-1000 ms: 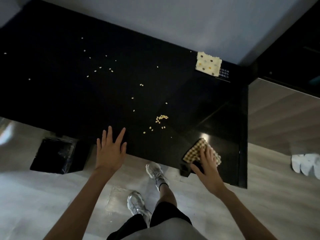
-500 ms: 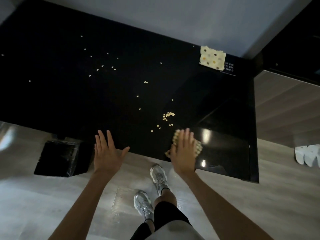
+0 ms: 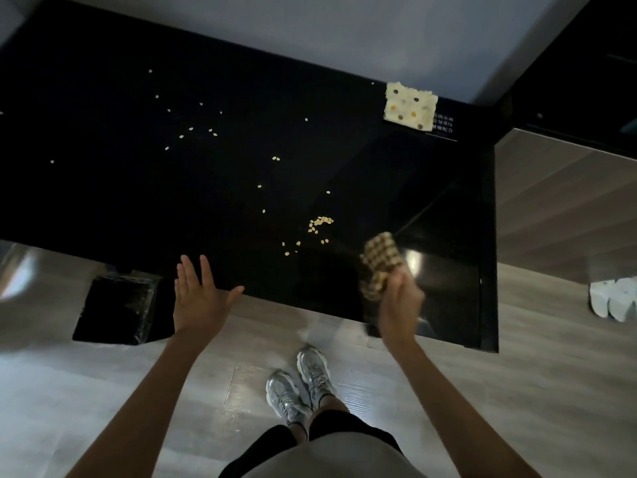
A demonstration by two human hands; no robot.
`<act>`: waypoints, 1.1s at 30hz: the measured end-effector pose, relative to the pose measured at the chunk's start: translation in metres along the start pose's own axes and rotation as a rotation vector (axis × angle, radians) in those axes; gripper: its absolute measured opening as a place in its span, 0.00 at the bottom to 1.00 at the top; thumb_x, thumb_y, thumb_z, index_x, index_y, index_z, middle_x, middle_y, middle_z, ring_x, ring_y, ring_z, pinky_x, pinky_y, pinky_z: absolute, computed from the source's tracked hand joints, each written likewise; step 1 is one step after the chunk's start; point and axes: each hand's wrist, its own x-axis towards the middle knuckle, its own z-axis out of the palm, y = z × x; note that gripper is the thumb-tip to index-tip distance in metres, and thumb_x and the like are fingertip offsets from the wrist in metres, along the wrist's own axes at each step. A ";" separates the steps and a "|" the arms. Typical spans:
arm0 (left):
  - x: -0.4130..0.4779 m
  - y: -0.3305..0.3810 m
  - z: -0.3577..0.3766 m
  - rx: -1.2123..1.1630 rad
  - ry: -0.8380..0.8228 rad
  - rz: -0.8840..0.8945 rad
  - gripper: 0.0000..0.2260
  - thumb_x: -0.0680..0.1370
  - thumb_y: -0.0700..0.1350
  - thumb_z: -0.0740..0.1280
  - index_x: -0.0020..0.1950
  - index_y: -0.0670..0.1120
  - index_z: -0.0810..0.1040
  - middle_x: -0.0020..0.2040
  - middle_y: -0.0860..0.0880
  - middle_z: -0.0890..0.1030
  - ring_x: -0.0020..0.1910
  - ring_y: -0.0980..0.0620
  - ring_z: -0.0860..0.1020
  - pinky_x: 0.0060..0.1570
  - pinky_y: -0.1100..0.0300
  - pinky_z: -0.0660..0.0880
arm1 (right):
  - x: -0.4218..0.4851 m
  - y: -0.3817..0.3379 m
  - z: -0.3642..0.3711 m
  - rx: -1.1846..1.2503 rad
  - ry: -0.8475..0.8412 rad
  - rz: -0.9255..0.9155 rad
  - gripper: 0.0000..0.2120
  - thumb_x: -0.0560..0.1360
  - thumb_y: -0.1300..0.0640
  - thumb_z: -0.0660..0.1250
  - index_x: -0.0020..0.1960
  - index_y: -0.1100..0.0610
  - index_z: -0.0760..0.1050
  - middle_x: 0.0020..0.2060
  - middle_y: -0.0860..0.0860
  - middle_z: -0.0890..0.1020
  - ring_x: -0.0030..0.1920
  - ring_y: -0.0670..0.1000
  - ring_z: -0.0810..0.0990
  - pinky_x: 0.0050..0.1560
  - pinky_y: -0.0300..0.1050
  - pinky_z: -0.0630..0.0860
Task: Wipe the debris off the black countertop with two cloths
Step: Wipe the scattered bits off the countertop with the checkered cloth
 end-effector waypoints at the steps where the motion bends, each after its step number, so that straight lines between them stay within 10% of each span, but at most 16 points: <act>1: 0.000 0.001 0.000 -0.001 0.003 -0.001 0.43 0.74 0.62 0.62 0.77 0.39 0.45 0.76 0.33 0.44 0.76 0.38 0.45 0.74 0.45 0.49 | 0.004 0.001 -0.023 -0.006 0.036 -0.035 0.13 0.82 0.64 0.52 0.54 0.56 0.75 0.35 0.46 0.77 0.30 0.37 0.77 0.32 0.38 0.73; 6: -0.003 0.004 -0.001 -0.007 -0.010 -0.019 0.43 0.74 0.61 0.63 0.77 0.40 0.45 0.76 0.34 0.43 0.76 0.38 0.44 0.73 0.45 0.48 | 0.011 0.033 -0.106 -0.358 -0.023 -0.239 0.22 0.82 0.51 0.48 0.75 0.54 0.62 0.46 0.59 0.81 0.44 0.50 0.82 0.45 0.34 0.78; 9: -0.002 0.002 -0.001 -0.008 -0.020 -0.026 0.43 0.75 0.62 0.62 0.77 0.41 0.44 0.76 0.35 0.42 0.76 0.39 0.43 0.74 0.45 0.47 | 0.014 0.087 -0.118 -0.644 -0.268 -0.175 0.21 0.83 0.55 0.47 0.76 0.51 0.50 0.77 0.53 0.57 0.77 0.49 0.52 0.76 0.54 0.56; 14: 0.001 -0.001 -0.004 0.004 -0.027 -0.008 0.42 0.74 0.61 0.65 0.77 0.39 0.50 0.76 0.32 0.48 0.75 0.36 0.49 0.73 0.43 0.50 | 0.014 0.130 -0.098 -1.070 -0.272 -0.132 0.32 0.80 0.38 0.39 0.78 0.55 0.47 0.77 0.55 0.48 0.77 0.56 0.43 0.76 0.55 0.41; 18: 0.001 -0.012 -0.008 0.021 0.089 0.066 0.34 0.73 0.53 0.71 0.71 0.35 0.65 0.66 0.26 0.65 0.63 0.26 0.67 0.61 0.33 0.67 | 0.010 0.122 -0.065 -1.036 -0.100 -0.040 0.32 0.79 0.42 0.40 0.78 0.59 0.51 0.77 0.59 0.54 0.77 0.61 0.50 0.76 0.59 0.47; 28: 0.033 -0.131 -0.055 -0.036 0.184 0.143 0.31 0.77 0.59 0.58 0.73 0.41 0.62 0.71 0.33 0.62 0.69 0.32 0.61 0.64 0.36 0.63 | -0.057 0.047 0.159 -0.928 -0.048 -0.083 0.30 0.78 0.50 0.42 0.78 0.60 0.50 0.78 0.59 0.52 0.78 0.58 0.47 0.77 0.55 0.45; 33: 0.047 -0.183 -0.079 -0.118 0.244 0.150 0.24 0.78 0.56 0.60 0.67 0.39 0.70 0.58 0.36 0.70 0.53 0.39 0.72 0.48 0.48 0.76 | -0.090 -0.006 0.297 -0.902 -0.108 -0.157 0.29 0.80 0.54 0.52 0.78 0.60 0.49 0.78 0.58 0.50 0.78 0.58 0.45 0.77 0.54 0.44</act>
